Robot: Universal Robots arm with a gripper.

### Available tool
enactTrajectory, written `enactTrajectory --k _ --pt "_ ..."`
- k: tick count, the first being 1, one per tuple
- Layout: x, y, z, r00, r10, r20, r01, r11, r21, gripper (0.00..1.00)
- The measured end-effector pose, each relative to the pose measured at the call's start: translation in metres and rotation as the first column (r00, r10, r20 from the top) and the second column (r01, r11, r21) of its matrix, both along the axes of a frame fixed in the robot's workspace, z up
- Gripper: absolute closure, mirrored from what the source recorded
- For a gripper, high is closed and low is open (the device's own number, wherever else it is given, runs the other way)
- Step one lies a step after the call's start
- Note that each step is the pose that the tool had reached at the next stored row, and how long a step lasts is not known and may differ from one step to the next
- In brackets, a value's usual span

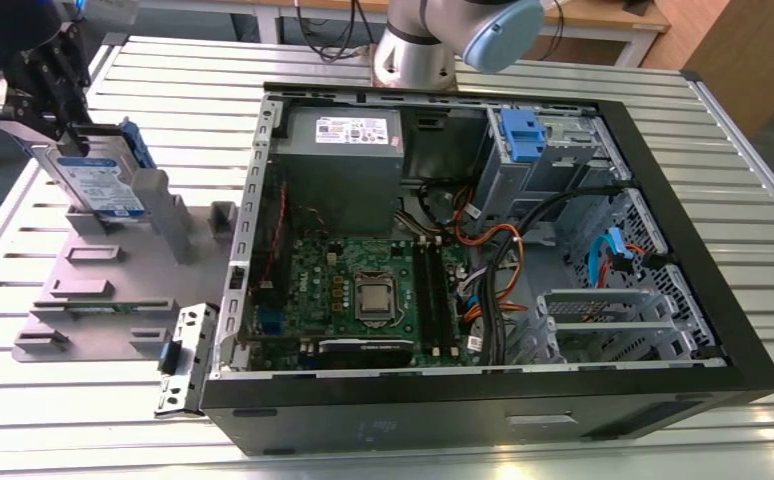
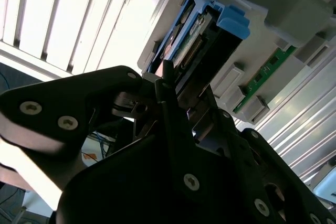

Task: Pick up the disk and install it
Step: 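Pick up the disk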

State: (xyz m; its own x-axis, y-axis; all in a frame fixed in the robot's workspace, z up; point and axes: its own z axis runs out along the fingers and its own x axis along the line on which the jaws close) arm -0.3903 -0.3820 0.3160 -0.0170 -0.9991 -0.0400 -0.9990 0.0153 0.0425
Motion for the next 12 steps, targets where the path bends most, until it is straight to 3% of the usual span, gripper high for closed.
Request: enactTrajectory --k 12 --pt "0.0000 0.0000 0.0015 1.0000 0.000 -0.0005 0.000 1.0000 -0.0003 0.65"
